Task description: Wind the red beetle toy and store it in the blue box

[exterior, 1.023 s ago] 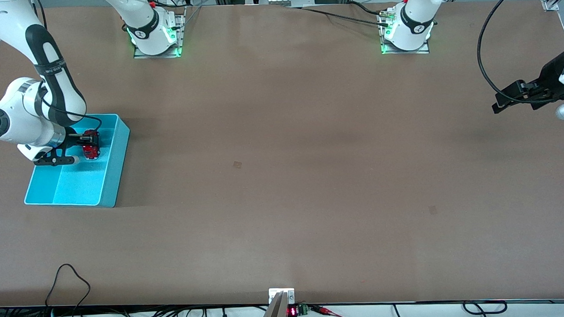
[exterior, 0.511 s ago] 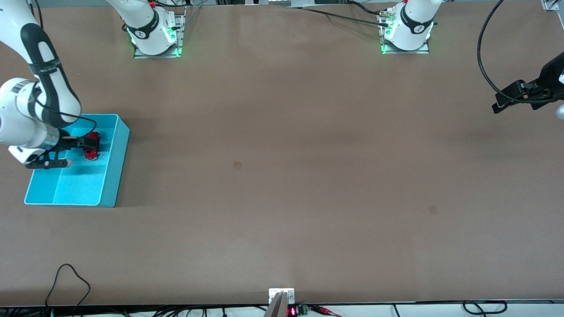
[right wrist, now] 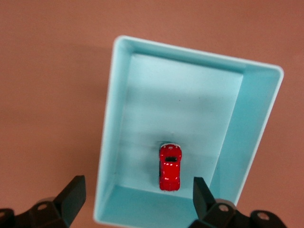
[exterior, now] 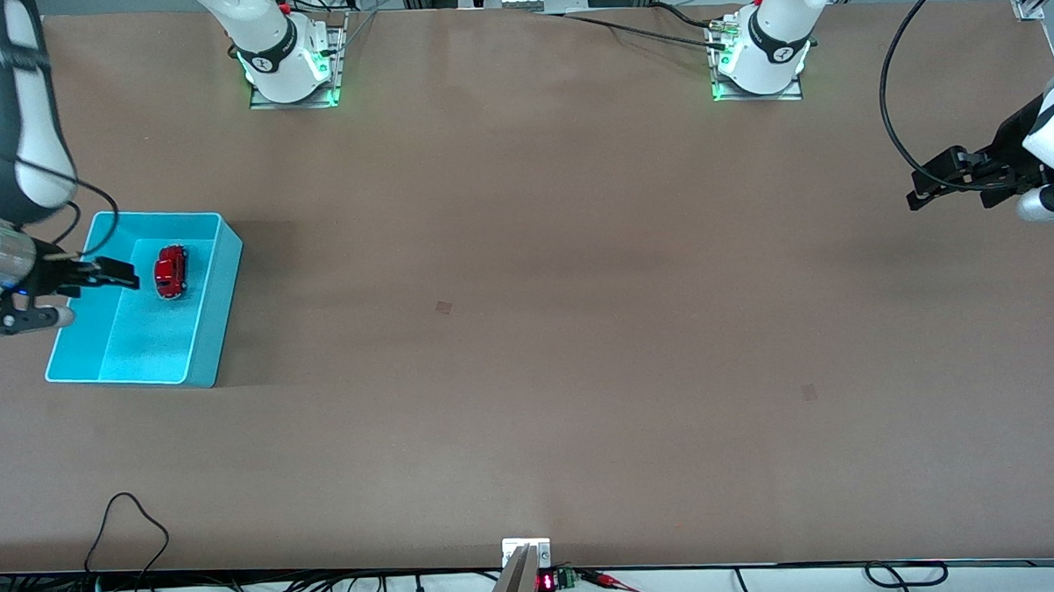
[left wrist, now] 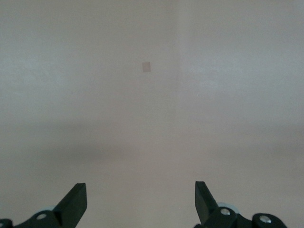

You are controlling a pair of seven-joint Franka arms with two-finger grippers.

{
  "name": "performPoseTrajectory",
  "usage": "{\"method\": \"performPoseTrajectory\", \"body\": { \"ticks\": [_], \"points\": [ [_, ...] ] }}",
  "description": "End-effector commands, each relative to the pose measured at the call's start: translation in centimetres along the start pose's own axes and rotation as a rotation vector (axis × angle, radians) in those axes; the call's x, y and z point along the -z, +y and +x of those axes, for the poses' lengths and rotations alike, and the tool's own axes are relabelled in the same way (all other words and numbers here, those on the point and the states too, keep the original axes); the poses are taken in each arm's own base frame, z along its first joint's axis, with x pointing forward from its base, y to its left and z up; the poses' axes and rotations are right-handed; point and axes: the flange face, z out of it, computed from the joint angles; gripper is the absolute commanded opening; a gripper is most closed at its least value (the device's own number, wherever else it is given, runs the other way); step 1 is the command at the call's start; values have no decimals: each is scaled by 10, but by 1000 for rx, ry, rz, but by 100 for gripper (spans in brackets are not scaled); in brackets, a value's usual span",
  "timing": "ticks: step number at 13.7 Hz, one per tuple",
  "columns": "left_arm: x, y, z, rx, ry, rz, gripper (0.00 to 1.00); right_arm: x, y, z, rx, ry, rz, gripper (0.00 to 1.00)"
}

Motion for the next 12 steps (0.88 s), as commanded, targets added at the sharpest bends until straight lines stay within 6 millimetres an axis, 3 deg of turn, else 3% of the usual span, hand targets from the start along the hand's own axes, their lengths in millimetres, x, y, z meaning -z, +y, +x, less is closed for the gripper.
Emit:
{"method": "performPoseTrajectory", "body": {
  "ticks": [1,4,7,9,12],
  "points": [
    [5,-1,-7,-15,-13,-10,100,70,-30,9,56,3,0,100],
    [6,6,-9,-26,-19,-10,100,113,-36,0,65,-7,1,100],
    [7,7,-9,-27,-11,-10,100,138,-44,-17,72,-5,-4,100],
    [8,8,-8,-27,-8,-10,100,142,-55,-16,92,-6,-14,100],
    [5,7,-8,-25,-13,-10,100,143,-57,-18,28,-12,-12,100]
  ]
}}
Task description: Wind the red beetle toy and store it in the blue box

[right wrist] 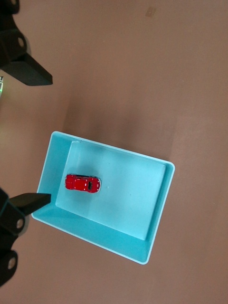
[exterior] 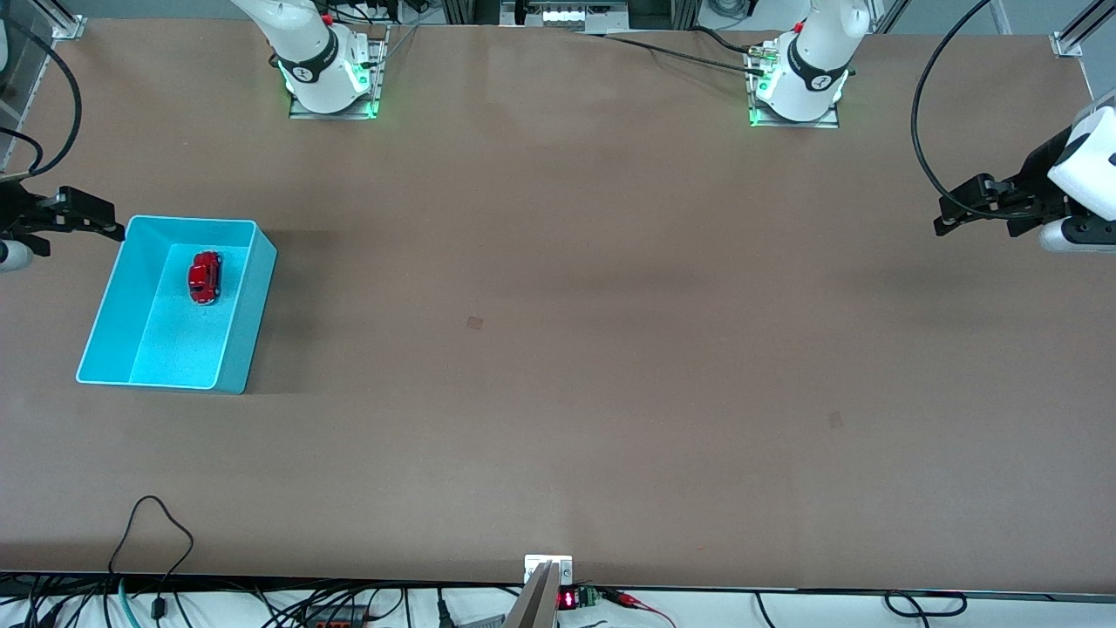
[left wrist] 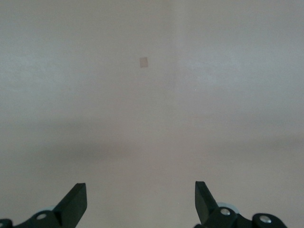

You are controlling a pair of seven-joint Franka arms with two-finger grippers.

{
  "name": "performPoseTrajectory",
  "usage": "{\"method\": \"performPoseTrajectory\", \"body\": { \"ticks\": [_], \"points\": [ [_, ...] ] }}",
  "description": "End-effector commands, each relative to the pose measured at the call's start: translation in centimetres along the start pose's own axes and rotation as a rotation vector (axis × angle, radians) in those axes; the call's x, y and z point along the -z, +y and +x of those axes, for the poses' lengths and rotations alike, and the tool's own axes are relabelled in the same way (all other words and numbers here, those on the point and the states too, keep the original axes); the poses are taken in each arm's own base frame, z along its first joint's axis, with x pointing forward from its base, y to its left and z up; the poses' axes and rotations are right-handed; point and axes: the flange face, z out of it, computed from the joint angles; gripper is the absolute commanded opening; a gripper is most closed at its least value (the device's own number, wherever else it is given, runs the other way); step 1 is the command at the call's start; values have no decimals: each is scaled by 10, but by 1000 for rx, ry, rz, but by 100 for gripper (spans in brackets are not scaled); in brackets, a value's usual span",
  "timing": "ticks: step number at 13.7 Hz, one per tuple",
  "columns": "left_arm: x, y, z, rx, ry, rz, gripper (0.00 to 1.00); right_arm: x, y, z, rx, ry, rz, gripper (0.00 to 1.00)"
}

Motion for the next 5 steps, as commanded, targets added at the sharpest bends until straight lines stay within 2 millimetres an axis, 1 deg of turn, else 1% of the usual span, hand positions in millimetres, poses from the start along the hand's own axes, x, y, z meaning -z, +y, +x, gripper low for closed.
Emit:
{"method": "performPoseTrajectory", "body": {
  "ticks": [1,5],
  "points": [
    [4,0,-4,-13,2,-10,100,4,-1,-4,-32,-12,-9,100],
    [5,1,-5,-14,-1,-10,100,5,1,-5,-36,-10,-7,100]
  ]
}}
